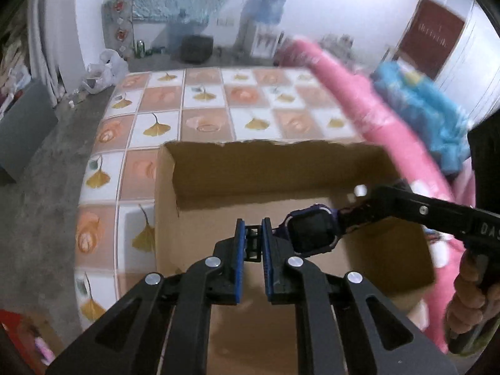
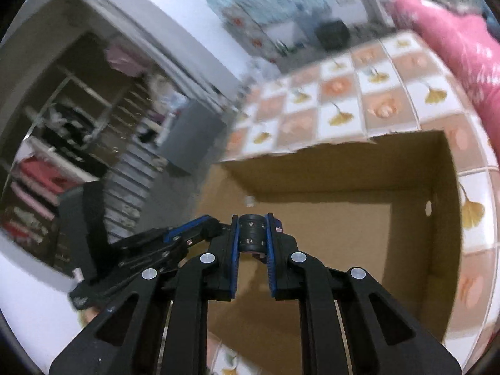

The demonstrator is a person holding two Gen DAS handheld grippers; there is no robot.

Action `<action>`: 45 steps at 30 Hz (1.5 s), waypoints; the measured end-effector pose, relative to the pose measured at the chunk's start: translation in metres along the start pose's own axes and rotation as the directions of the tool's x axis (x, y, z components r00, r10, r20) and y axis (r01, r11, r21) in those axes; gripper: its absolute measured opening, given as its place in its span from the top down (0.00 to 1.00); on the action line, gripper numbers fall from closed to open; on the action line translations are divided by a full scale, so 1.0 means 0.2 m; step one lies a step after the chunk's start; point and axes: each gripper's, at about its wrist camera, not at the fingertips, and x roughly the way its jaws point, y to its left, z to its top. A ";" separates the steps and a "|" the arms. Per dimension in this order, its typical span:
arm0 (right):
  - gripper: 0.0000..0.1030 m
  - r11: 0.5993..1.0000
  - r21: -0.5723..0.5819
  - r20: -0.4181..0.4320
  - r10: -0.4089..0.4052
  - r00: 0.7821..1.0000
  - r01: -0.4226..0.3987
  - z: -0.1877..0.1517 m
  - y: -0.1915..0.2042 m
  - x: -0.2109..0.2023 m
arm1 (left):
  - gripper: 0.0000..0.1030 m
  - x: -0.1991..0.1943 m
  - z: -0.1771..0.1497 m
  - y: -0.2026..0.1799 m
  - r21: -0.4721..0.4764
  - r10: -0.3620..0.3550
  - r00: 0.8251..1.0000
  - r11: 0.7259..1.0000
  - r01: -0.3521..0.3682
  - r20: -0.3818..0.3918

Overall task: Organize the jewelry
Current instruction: 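Carry the smartwatch into the cardboard box and open the left gripper, then move the left gripper back and grasp the multicolour beaded bracelet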

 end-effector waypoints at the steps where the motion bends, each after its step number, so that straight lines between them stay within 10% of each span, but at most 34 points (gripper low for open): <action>1: 0.87 1.000 0.022 -0.035 -0.013 0.999 0.013 0.05 -0.04 0.09 | 0.90 0.06 0.02 0.00 0.009 0.030 0.999 1.000 -0.030 -0.019; 12: 0.64 0.961 0.000 -0.122 -0.275 0.954 0.277 0.11 -0.24 0.23 | 0.79 0.29 0.06 0.02 0.045 0.078 0.989 0.996 -0.073 -0.126; 25: 0.62 0.928 -0.068 0.125 -0.357 0.926 0.367 0.08 -0.05 -0.27 | 0.25 -0.27 -0.07 0.03 0.014 -0.005 0.995 1.000 0.004 0.097; 32: 0.37 0.929 -0.182 0.268 -0.268 0.925 0.322 -0.36 0.17 -0.67 | 0.05 -0.65 -0.49 0.12 0.021 -0.071 0.976 0.997 0.069 0.208; 38: 0.28 0.910 -0.143 0.148 -0.368 0.918 0.388 -0.82 0.05 -0.58 | 0.05 -0.50 -0.91 0.14 -0.027 -0.021 0.996 0.999 0.023 0.085; 45: 0.28 0.802 -0.135 -0.003 -0.588 0.809 0.582 -1.15 -0.13 -0.25 | 0.05 -0.09 -1.14 0.10 -0.080 0.056 0.994 0.995 -0.063 -0.098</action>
